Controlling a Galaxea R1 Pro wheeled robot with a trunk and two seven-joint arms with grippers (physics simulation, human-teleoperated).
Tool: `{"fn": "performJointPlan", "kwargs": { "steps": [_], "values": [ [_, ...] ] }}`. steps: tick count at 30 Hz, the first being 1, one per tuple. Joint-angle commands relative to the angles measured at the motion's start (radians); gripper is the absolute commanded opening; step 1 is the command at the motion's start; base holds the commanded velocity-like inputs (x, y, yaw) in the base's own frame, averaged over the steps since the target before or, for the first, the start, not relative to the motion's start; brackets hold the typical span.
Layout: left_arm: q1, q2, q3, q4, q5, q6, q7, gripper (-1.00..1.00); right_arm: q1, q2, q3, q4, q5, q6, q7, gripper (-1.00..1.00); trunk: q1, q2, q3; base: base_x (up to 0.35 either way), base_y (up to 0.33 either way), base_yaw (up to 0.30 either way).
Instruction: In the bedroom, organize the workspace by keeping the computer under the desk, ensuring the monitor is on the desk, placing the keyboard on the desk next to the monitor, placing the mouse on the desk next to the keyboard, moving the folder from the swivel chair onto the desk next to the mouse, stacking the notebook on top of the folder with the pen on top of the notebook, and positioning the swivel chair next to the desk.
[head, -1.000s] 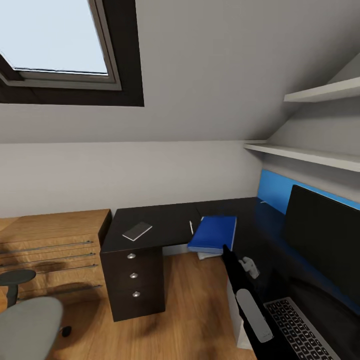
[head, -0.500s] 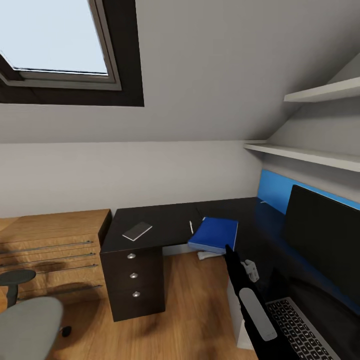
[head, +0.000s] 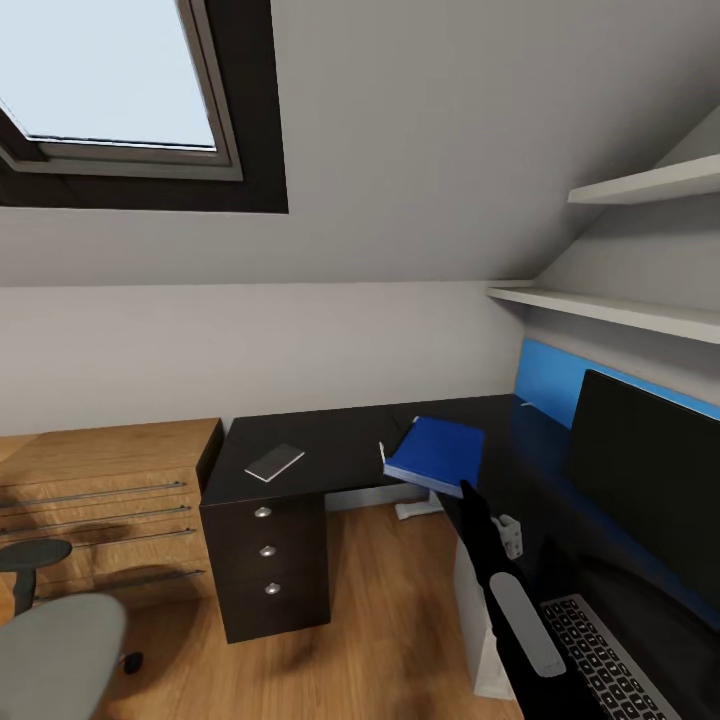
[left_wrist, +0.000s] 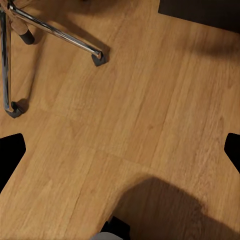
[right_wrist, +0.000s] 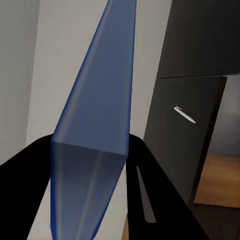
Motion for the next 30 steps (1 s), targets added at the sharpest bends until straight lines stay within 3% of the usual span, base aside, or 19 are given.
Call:
{"fn": "performJointPlan", "kwargs": {
  "steps": [1,2,3,6,30],
  "values": [
    [-0.001,0.001,-0.009,-0.001,0.003,-0.002,0.008,1.0,-0.001,-0.001,0.003,0.0,-0.007,-0.008,-0.001,-1.0,0.0,-0.001,-0.001,0.0,0.0,0.0],
    [-0.001,0.001,-0.009,-0.001,0.003,-0.002,0.008,1.0,-0.001,-0.003,0.002,0.003,-0.005,-0.009,-0.002,-1.0,0.0,-0.001,-0.001,0.0,0.0,0.0],
    [-0.001,0.001,-0.009,-0.001,0.003,-0.002,0.008,1.0,-0.001,-0.047,-0.011,0.063,-0.001,-0.01,-0.01,-1.0,0.0,-0.001,-0.001,0.0,0.0,0.0],
    [-0.001,0.001,-0.009,-0.001,0.003,-0.002,0.008,1.0,-0.002,-0.072,-0.014,0.083,-0.001,-0.01,-0.011,-1.0,0.0,-0.001,-0.001,0.0,0.0,0.0],
    [-0.001,0.001,-0.01,-0.001,0.003,-0.003,0.008,1.0,-0.002,-0.138,-0.019,0.089,0.0,-0.007,-0.009,-1.0,0.0,-0.001,-0.001,0.0,0.0,0.0]
  ]
}}
